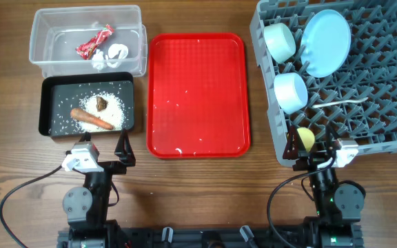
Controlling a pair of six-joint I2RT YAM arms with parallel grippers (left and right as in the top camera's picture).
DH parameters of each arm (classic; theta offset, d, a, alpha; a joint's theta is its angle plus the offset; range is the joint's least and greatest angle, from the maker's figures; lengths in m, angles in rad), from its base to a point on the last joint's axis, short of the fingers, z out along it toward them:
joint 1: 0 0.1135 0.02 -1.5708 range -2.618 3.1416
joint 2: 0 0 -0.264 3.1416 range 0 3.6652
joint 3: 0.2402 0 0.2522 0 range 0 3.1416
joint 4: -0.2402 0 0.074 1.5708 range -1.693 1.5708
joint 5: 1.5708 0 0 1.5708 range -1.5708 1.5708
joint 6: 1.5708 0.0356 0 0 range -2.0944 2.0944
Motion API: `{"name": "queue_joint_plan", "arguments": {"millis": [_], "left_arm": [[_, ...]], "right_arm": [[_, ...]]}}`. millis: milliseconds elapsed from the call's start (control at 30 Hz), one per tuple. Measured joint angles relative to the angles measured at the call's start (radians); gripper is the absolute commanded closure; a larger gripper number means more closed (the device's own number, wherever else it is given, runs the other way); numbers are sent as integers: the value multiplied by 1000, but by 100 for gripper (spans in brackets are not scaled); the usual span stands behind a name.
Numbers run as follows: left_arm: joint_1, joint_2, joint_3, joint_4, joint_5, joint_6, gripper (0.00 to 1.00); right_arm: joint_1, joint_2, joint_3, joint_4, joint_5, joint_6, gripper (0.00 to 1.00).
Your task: Sort waste into correct bins and load items into the dishwasher rack
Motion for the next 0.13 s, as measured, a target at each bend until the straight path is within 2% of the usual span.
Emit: {"name": "queue_joint_plan", "arguments": {"millis": [133], "left_arm": [[0, 0, 0, 0, 0, 0, 0]], "right_arm": [[0, 0, 0, 0, 0, 0, 0]]}}
